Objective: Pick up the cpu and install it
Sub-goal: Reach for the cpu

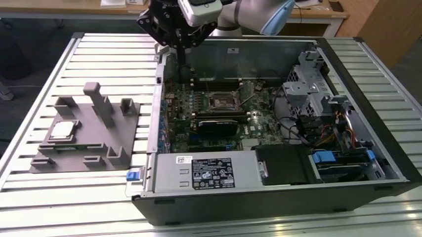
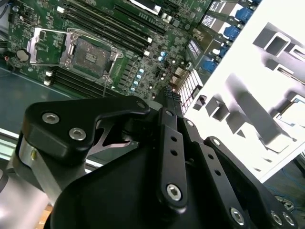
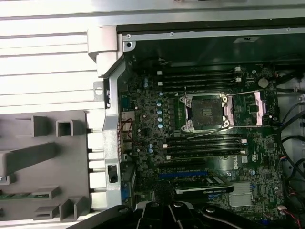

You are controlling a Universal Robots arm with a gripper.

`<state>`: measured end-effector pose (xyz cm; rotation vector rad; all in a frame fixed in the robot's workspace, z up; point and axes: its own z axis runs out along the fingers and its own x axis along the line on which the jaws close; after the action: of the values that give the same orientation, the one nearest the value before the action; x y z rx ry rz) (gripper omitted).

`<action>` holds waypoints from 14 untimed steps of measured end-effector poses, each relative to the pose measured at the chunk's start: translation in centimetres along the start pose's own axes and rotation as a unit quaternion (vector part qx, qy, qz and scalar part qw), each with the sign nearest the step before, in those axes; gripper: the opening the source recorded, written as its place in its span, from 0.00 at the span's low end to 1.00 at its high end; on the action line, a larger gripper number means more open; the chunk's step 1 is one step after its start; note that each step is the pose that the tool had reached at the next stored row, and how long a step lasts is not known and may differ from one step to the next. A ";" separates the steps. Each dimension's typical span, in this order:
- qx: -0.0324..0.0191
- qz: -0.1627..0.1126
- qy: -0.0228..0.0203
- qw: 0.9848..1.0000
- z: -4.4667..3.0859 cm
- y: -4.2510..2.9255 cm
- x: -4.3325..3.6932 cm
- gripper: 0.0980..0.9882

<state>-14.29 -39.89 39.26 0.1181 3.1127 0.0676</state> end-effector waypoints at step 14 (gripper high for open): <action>0.000 0.000 0.001 1.000 0.04 -0.07 0.88 0.01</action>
<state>-15.17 -39.89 39.19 0.1182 3.1146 0.0675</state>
